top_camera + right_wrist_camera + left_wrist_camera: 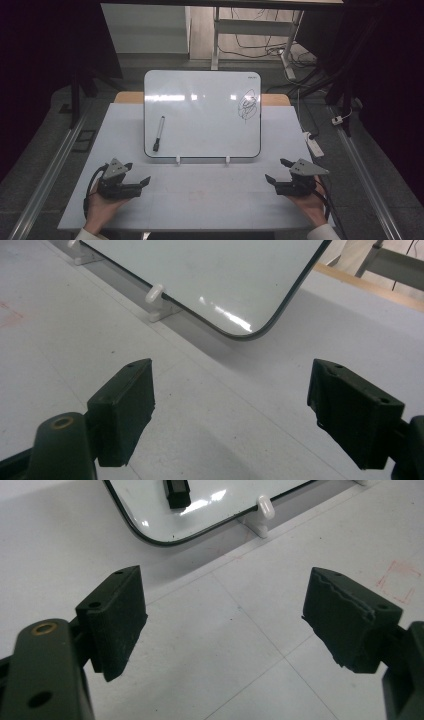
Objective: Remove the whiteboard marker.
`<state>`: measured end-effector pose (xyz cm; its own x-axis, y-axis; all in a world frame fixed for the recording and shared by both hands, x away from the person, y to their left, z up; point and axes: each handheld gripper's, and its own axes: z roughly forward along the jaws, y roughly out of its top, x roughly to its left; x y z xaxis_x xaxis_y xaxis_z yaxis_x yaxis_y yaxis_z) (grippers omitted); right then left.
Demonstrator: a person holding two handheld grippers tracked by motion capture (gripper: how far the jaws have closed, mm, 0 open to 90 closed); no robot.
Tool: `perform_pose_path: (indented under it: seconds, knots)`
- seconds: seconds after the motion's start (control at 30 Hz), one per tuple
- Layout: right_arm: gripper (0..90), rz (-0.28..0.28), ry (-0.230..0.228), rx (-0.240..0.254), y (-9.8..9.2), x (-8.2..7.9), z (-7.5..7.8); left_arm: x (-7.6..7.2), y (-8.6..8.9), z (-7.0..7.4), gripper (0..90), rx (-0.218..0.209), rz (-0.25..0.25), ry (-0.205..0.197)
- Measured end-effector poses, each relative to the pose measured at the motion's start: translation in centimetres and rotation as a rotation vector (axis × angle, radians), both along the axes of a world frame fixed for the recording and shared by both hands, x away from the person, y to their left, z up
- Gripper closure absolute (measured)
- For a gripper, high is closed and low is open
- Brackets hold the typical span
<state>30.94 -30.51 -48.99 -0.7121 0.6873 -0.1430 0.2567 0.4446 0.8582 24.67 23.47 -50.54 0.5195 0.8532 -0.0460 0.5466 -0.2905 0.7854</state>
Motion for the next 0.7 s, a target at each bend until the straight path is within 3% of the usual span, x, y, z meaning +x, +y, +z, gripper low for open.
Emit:
perform_pose_path:
  seconds: [0.37, 0.57, 0.7]
  knots:
    - [20.8, -0.009, -0.001, 0.005, 0.1, -0.1, 0.0, -0.2, 0.1, 1.0, 20.8, 0.007, 0.014, -0.015]
    - [21.1, -0.015, 0.005, 0.004, 0.0, 0.1, -0.1, 1.6, -0.2, 3.0, 20.9, 0.02, 0.027, -0.024]
    - [21.5, -0.021, 0.009, 0.034, -0.1, 0.1, 0.0, 3.8, -0.7, 4.4, 21.3, 0.044, 0.054, -0.037]
